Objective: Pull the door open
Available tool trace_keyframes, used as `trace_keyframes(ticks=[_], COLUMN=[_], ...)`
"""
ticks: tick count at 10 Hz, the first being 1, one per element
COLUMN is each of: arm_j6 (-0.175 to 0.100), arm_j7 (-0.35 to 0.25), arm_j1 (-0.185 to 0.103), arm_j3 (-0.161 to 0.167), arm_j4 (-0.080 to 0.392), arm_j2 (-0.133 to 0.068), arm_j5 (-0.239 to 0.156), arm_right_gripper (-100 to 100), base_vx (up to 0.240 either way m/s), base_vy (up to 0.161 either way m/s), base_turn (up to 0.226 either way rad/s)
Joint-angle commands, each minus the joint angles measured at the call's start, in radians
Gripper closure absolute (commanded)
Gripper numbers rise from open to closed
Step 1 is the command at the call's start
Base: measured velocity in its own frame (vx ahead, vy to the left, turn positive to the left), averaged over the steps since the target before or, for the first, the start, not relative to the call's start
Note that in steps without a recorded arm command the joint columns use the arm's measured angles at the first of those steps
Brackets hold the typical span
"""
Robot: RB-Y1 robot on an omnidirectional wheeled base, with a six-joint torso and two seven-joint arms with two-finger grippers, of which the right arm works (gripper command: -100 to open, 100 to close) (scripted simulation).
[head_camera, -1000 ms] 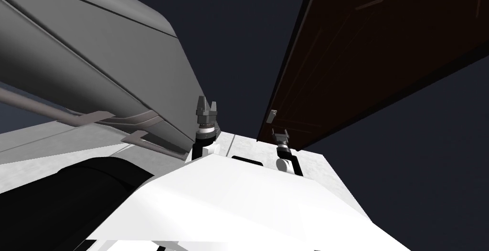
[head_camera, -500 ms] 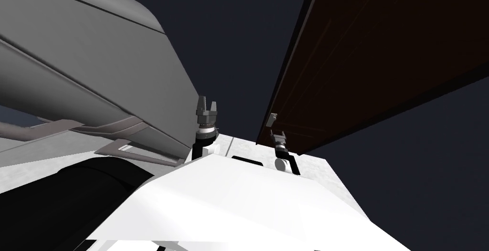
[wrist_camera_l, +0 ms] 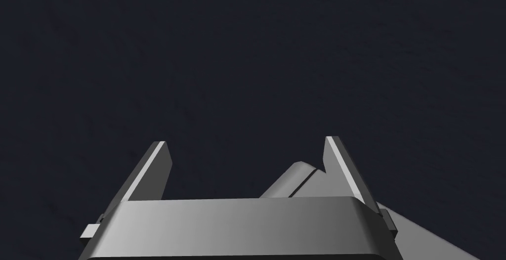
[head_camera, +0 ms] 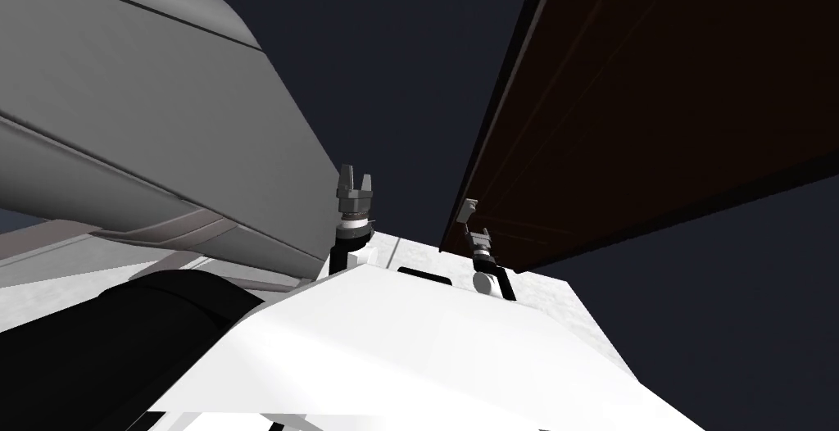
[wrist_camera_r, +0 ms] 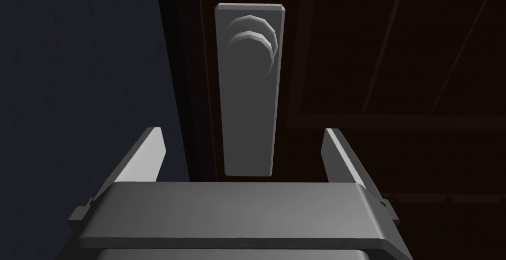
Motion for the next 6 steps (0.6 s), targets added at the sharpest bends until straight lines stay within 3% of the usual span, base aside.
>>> trace_keyframes(ticks=[1,3,4,5,6], arm_j6=[-0.009,-0.018,-0.025,-0.025,-0.031], arm_j7=[-0.031,-0.069,-0.097,-0.097,-0.125], arm_j1=[-0.012,-0.022,-0.03,-0.03,-0.037], arm_j3=[-0.017,-0.047,-0.069,-0.069,-0.091], arm_j4=[0.03,0.063,0.087,0.087,0.111], arm_j2=[-0.024,-0.061,-0.088,-0.088,-0.114], arm_j5=[-0.009,-0.025,-0.037,-0.037,-0.048], arm_right_gripper=[-100,-100,-100,-100,-100], base_vx=[-0.03,0.029,0.096,0.095,0.104], base_vy=[0.124,0.135,0.072,0.032,0.031], base_turn=[0.198,0.191,0.219,0.087,0.19])
